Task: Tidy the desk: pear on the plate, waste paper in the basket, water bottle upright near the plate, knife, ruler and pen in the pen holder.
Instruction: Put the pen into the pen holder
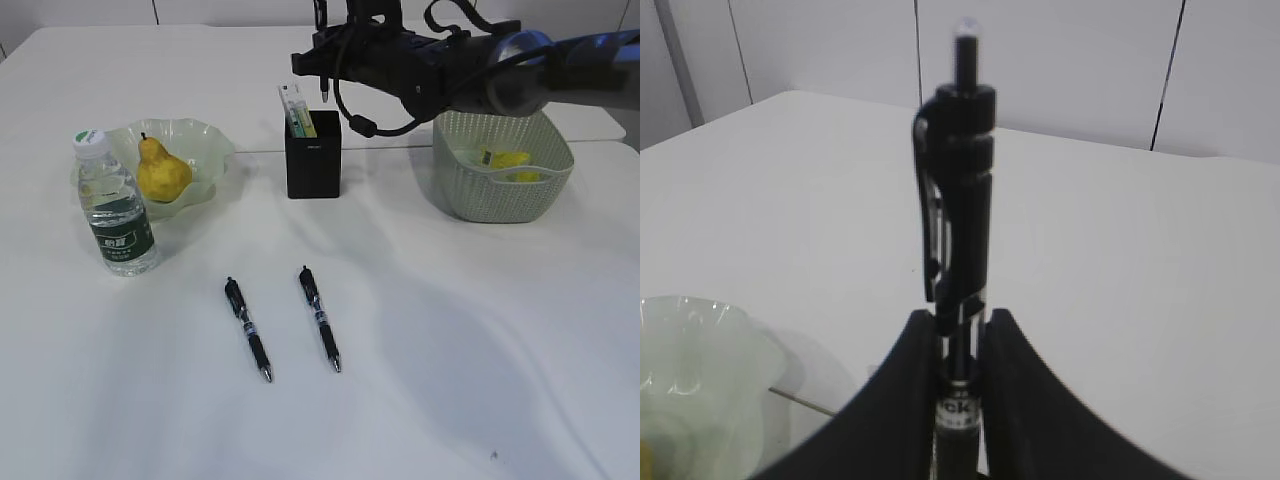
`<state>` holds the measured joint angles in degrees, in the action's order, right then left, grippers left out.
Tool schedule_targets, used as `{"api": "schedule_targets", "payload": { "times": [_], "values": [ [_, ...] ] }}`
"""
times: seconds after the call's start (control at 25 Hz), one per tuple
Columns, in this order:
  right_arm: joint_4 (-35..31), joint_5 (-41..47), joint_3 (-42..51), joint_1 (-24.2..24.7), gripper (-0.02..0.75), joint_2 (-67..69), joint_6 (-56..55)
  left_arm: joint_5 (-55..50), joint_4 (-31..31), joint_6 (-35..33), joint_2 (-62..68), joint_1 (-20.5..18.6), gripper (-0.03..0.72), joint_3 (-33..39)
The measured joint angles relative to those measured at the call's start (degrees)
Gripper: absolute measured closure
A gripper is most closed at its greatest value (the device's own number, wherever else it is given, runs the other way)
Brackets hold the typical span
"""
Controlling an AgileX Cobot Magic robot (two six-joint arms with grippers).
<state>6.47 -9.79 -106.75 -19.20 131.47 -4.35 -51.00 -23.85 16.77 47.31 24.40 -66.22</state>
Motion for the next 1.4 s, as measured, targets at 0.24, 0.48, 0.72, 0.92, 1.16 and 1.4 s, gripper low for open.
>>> {"api": "schedule_targets", "payload": {
  "times": [0.24,0.48,0.72,0.92,1.16,1.4],
  "values": [
    [0.00,-0.10,-2.90,0.00,0.628,2.57,-0.21,0.00,0.00,0.00,1.39,0.00,0.414,0.00],
    [0.00,1.15,-4.34,0.00,0.628,6.07,-0.21,0.00,0.00,0.00,1.61,0.00,0.414,0.00],
    [0.00,3.21,-4.44,0.00,0.628,6.78,-0.21,0.00,0.00,0.00,1.61,0.00,0.414,0.00],
    [0.00,5.05,-4.44,0.00,0.628,6.78,-0.32,0.00,0.00,0.00,1.61,0.00,0.414,0.00],
    [0.00,5.25,-4.44,0.00,0.616,6.78,-0.32,0.00,0.00,0.00,1.61,0.00,0.414,0.00],
    [0.00,6.06,-4.44,-0.21,0.498,6.78,-0.96,1.14,0.00,0.00,1.61,0.00,0.414,0.00]
  ]
}}
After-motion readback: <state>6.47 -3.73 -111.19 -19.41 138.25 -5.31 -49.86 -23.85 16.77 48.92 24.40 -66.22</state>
